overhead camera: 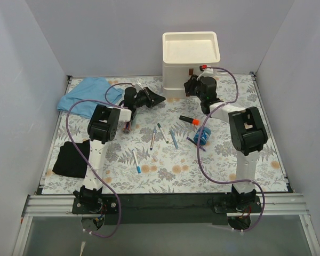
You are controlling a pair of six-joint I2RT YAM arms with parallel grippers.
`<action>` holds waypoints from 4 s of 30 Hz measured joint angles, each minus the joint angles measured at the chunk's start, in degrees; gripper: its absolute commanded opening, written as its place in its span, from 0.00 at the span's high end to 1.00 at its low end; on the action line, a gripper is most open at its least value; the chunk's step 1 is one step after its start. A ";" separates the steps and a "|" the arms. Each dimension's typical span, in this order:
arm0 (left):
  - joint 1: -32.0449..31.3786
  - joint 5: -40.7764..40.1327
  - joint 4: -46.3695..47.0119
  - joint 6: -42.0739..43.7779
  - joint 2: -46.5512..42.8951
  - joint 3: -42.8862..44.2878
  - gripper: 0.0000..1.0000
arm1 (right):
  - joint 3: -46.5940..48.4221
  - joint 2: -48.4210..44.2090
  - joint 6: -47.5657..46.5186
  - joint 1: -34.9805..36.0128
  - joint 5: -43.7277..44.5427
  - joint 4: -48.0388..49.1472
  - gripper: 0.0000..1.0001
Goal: Sort the stationery into containers
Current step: Open the drawer in the storage box.
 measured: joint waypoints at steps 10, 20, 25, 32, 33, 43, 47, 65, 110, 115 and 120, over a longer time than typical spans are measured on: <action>0.13 0.00 3.74 -3.54 0.04 -0.04 0.92 | 3.08 2.29 -1.53 3.76 11.02 -0.09 0.55; 0.13 0.02 5.64 -5.31 4.55 1.99 0.92 | 2.97 2.71 -3.87 4.48 15.69 -2.08 0.50; 0.20 0.04 6.01 -5.75 4.61 2.49 0.92 | 2.95 2.71 -5.05 4.46 17.20 -2.40 0.40; 0.52 0.04 6.03 -6.10 4.63 2.49 0.91 | 4.11 2.93 -5.86 4.39 18.69 -3.67 0.37; 0.55 0.04 6.08 -6.14 4.63 2.49 0.91 | 4.44 3.02 -6.03 4.35 18.80 -3.67 0.37; 0.57 0.07 6.25 -6.43 4.66 2.49 0.91 | 4.92 3.76 -7.69 4.22 19.91 -3.67 0.88; 0.57 0.04 6.54 -6.73 4.74 2.49 0.91 | 4.31 3.48 -7.98 4.33 19.61 -3.30 0.99; 0.42 0.61 6.14 -8.48 10.43 13.42 0.90 | -7.63 -6.67 -7.96 6.58 17.20 -2.99 0.99; -0.94 -2.71 6.49 -10.34 11.37 14.95 0.76 | -16.13 -17.90 -6.19 10.97 16.83 -11.26 0.99; -0.15 -2.08 10.03 -10.60 7.76 7.06 0.74 | -16.11 -18.10 -6.60 10.97 16.87 -11.65 0.99; 0.87 -0.44 12.44 -10.29 5.33 1.70 0.70 | -15.91 -18.60 -8.04 10.93 16.76 -12.70 0.54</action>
